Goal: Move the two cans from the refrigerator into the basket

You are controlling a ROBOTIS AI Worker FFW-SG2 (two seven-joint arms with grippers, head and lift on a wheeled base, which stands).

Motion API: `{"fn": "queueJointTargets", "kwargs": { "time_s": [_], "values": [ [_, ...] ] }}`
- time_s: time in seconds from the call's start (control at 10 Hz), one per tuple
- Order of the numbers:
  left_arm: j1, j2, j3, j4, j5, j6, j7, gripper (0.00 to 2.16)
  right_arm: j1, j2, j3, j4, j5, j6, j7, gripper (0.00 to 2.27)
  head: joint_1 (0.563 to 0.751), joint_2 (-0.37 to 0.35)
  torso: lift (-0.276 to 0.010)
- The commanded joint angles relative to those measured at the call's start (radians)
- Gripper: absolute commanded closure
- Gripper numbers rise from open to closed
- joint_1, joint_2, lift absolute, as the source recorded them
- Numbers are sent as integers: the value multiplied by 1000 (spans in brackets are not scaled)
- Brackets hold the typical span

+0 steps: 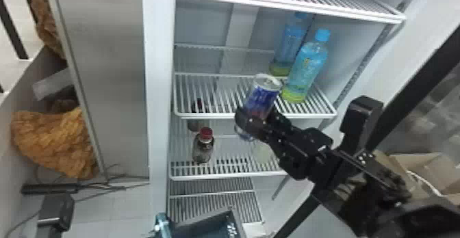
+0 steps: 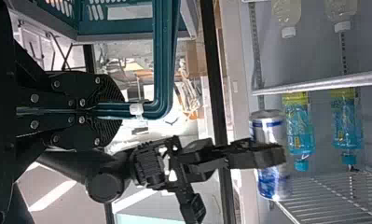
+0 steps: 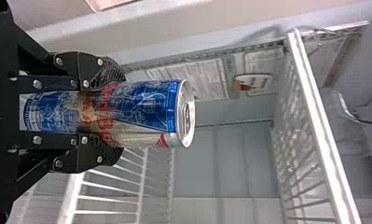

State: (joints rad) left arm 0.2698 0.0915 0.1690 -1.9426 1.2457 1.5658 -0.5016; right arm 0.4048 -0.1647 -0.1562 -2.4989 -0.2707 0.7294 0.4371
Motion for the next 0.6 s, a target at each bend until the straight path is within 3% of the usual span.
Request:
{"fn": "queueJointTargets", "kwargs": {
  "time_s": [0.0,0.5],
  "values": [
    [0,-2,4,0,-1,5,0,1197,57,-1,-17,-55,1,58,14,1269,695,-276,-35],
    [-2,-4,16,0,-7,5,1,1197,165,1,-59,-133,17,245,126,1269,695,-292,-35]
  ]
}}
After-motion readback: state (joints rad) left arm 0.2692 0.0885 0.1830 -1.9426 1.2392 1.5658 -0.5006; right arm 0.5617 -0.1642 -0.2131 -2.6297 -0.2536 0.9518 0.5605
